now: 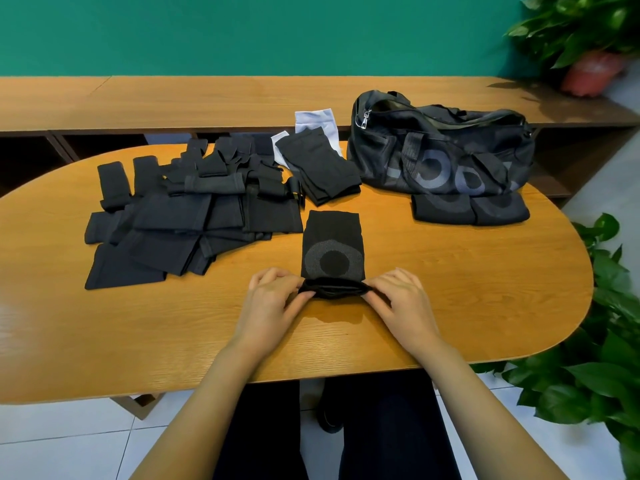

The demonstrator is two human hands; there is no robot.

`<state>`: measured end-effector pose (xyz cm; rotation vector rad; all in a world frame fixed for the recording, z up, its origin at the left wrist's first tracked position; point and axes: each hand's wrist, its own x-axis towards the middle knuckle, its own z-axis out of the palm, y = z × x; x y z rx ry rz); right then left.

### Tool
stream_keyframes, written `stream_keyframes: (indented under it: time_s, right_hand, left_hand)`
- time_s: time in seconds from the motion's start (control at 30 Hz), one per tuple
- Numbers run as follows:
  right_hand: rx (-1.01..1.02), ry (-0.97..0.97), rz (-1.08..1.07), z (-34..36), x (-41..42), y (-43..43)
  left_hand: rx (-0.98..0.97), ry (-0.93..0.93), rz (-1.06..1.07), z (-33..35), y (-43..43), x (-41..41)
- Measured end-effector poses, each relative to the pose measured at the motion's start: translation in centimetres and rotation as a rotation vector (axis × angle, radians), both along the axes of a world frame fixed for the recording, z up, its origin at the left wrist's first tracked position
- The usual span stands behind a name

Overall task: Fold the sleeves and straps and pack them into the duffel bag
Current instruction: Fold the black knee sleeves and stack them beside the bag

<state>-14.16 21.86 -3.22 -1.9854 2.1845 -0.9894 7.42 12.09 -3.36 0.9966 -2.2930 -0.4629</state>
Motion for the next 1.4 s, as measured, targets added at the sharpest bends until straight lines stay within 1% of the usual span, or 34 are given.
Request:
stream_keyframes:
  time_s: [0.07, 0.2, 0.27, 0.33, 0.43, 0.5, 0.57, 0.67, 0.73, 0.8, 0.87, 0.93, 1.07, 1.27, 1.4]
  right_hand:
    - [0.0, -0.038, -0.044, 0.3, 0.2, 0.0]
    - [0.08, -0.077, -0.142, 1.1, 1.0, 0.3]
    - [0.116, -0.063, -0.194, 1.3, 1.2, 0.3]
    - [0.207, -0.032, -0.238, 1.2, 1.2, 0.2]
    - [0.311, -0.012, -0.288, 0.7, 1.2, 0.1]
    - [0.304, -0.013, -0.311, 0.6, 1.3, 0.1]
    - [0.27, -0.038, -0.317, 0.7, 1.3, 0.1]
    - [0.132, -0.09, -0.238, 0.9, 1.1, 0.3]
    - [0.051, -0.06, -0.129, 1.1, 1.1, 0.7]
    - [0.086, 0.09, 0.028, 1.1, 0.9, 0.8]
    - [0.19, 0.255, 0.184, 0.7, 0.8, 0.7]
    - [0.284, 0.33, 0.253, 0.2, 0.7, 0.6]
    - [0.357, 0.332, 0.244, -0.3, 0.6, 0.6]
    - [0.318, 0.298, 0.235, -0.7, 0.8, 0.5]
    - [0.235, 0.271, 0.226, -0.7, 0.8, 0.9]
  left_hand:
    - [0.05, 0.036, 0.064, 0.2, 0.2, -0.3]
    - [0.15, 0.077, 0.183, 0.2, 0.8, -0.8]
    - [0.185, 0.08, 0.235, 0.3, 1.2, -1.0]
    - [0.198, 0.064, 0.274, 0.4, 1.5, -1.2]
    - [0.17, -0.03, 0.315, 0.7, 1.9, -1.5]
    - [0.122, -0.104, 0.322, 1.0, 2.0, -1.6]
    - [0.048, -0.147, 0.283, 1.0, 2.0, -1.6]
    - [-0.103, -0.124, 0.105, 0.7, 1.9, -1.3]
    - [-0.132, -0.134, -0.042, 0.9, 1.7, -0.8]
    - [-0.103, -0.219, -0.167, 0.8, 1.4, -0.4]
    - [-0.057, -0.306, -0.235, 0.4, 1.2, -0.1]
    - [-0.009, -0.327, -0.246, -0.2, 1.0, 0.1]
    - [0.022, -0.281, -0.204, -0.7, 1.1, 0.0]
    - [-0.022, -0.255, -0.181, -1.0, 1.2, 0.0]
    - [-0.077, -0.235, -0.171, -1.1, 1.5, 0.1]
